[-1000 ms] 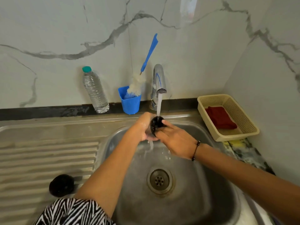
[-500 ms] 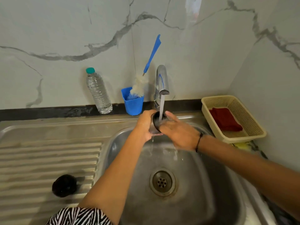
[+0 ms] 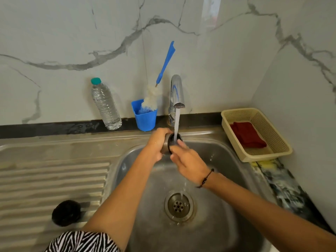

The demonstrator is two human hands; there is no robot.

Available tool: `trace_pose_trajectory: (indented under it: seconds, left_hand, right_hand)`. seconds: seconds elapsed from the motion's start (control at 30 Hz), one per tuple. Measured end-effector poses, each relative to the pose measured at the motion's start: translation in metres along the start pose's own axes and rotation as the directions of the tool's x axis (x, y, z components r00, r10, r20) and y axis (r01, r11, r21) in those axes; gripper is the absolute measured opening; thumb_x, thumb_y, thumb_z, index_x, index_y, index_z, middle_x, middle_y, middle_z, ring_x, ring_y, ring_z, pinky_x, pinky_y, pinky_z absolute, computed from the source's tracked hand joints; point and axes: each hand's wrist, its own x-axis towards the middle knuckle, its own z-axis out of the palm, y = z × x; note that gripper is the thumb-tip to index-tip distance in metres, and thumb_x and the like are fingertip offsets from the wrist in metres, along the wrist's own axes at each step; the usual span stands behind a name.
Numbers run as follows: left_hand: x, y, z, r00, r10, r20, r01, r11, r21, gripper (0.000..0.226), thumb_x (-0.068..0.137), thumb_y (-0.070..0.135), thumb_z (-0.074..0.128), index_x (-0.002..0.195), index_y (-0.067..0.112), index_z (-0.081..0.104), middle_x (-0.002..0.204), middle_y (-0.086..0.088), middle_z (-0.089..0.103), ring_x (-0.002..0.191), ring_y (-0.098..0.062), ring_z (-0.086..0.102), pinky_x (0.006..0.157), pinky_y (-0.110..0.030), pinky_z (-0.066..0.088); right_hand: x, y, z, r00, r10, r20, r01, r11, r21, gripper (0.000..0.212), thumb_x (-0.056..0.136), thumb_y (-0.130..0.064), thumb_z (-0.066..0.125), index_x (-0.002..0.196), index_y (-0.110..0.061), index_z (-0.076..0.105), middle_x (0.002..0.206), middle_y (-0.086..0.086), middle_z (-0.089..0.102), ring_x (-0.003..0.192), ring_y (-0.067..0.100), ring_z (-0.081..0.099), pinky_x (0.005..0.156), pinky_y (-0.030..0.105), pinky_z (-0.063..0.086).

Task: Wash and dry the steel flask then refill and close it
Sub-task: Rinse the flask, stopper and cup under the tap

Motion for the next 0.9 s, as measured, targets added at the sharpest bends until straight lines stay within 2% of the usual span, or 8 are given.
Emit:
trace_pose_trajectory:
  seconds: [0.17, 0.3, 0.43, 0.57, 0.63, 0.77, 0.83, 0.9]
  left_hand:
    - [-0.006, -0.006, 0.01, 0.992, 0.125, -0.032, -0.129, 0.972, -0.196, 0.007, 0.091, 0.018, 0.054, 0.086, 0.016, 0.059, 0.077, -0.004, 0.061, 0.071, -0.017, 0.056, 0.063, -0.029, 0.046]
    - [-0.012, -0.017, 0.015, 0.9, 0.428, -0.085, -0.435, 0.863, -0.257, 0.009, 0.09, 0.011, 0.056, 0.084, 0.015, 0.063, 0.078, -0.002, 0.059, 0.073, -0.014, 0.056, 0.066, -0.028, 0.048]
    - [-0.005, 0.008, 0.005, 0.946, 0.286, -0.152, -0.313, 0.927, -0.205, 0.017, 0.085, 0.011, 0.06, 0.068, 0.016, 0.064, 0.068, -0.003, 0.058, 0.072, -0.021, 0.056, 0.064, -0.034, 0.048]
    - [-0.013, 0.011, -0.002, 0.992, -0.114, 0.044, 0.114, 0.993, 0.015, 0.012, 0.093, 0.024, 0.052, 0.09, 0.014, 0.058, 0.085, -0.01, 0.064, 0.083, -0.025, 0.06, 0.065, -0.041, 0.049]
    - [-0.011, 0.011, 0.005, 0.994, -0.087, 0.059, 0.086, 0.996, 0.008, 0.018, 0.094, 0.025, 0.048, 0.088, 0.013, 0.06, 0.081, -0.01, 0.064, 0.078, -0.024, 0.06, 0.062, -0.038, 0.048]
    - [-0.002, 0.004, 0.017, 0.991, 0.099, -0.095, -0.106, 0.992, -0.075, 0.017, 0.089, 0.014, 0.051, 0.073, 0.011, 0.057, 0.061, -0.005, 0.055, 0.057, -0.017, 0.053, 0.052, -0.026, 0.042]
    - [0.001, 0.0, 0.014, 0.977, 0.173, -0.121, -0.185, 0.978, -0.095, 0.022, 0.087, 0.011, 0.052, 0.066, 0.011, 0.055, 0.053, -0.002, 0.054, 0.051, -0.016, 0.053, 0.05, -0.026, 0.041]
    - [0.002, -0.001, 0.009, 0.976, 0.177, -0.127, -0.188, 0.979, -0.077, 0.023, 0.088, 0.011, 0.051, 0.065, 0.011, 0.053, 0.049, 0.0, 0.054, 0.051, -0.015, 0.054, 0.05, -0.027, 0.042]
  right_hand:
    - [0.025, -0.006, -0.004, 0.925, 0.254, -0.282, -0.168, 0.94, 0.296, 0.02, 0.093, -0.004, 0.042, 0.083, -0.006, 0.059, 0.081, 0.012, 0.061, 0.076, 0.024, 0.058, 0.065, 0.029, 0.046]
    - [0.042, -0.032, -0.006, 0.776, 0.601, -0.195, -0.144, 0.469, 0.871, 0.03, 0.082, 0.001, 0.043, 0.058, -0.015, 0.054, 0.06, 0.002, 0.05, 0.065, 0.017, 0.05, 0.066, 0.035, 0.045]
    - [0.016, -0.013, 0.005, 0.971, -0.091, -0.221, 0.107, 0.993, 0.058, 0.023, 0.083, -0.001, 0.042, 0.096, -0.004, 0.062, 0.09, 0.013, 0.061, 0.082, 0.027, 0.058, 0.073, 0.042, 0.051]
    - [0.028, 0.041, -0.034, 0.734, -0.652, 0.189, 0.569, 0.439, -0.695, 0.027, 0.081, -0.009, 0.049, 0.101, -0.011, 0.067, 0.105, 0.01, 0.069, 0.107, 0.024, 0.062, 0.11, 0.042, 0.029]
    - [0.026, 0.037, -0.036, 0.774, -0.611, 0.163, 0.496, 0.427, -0.756, 0.034, 0.082, -0.009, 0.039, 0.099, -0.012, 0.068, 0.106, 0.01, 0.069, 0.112, 0.023, 0.06, 0.114, 0.045, 0.017]
    - [0.016, 0.002, 0.001, 0.996, 0.071, -0.053, -0.073, 0.996, -0.044, 0.036, 0.075, 0.007, 0.041, 0.095, -0.011, 0.065, 0.106, 0.013, 0.063, 0.111, 0.026, 0.053, 0.109, 0.038, 0.032]
    - [0.017, -0.002, 0.009, 0.981, 0.182, -0.065, -0.138, 0.897, 0.42, 0.031, 0.067, 0.011, 0.037, 0.073, -0.012, 0.057, 0.079, 0.01, 0.06, 0.083, 0.021, 0.056, 0.08, 0.033, 0.046]
    - [0.016, 0.0, 0.004, 0.992, 0.114, -0.054, -0.095, 0.955, 0.281, 0.033, 0.068, 0.013, 0.039, 0.088, -0.006, 0.059, 0.09, 0.011, 0.061, 0.088, 0.022, 0.059, 0.083, 0.034, 0.048]
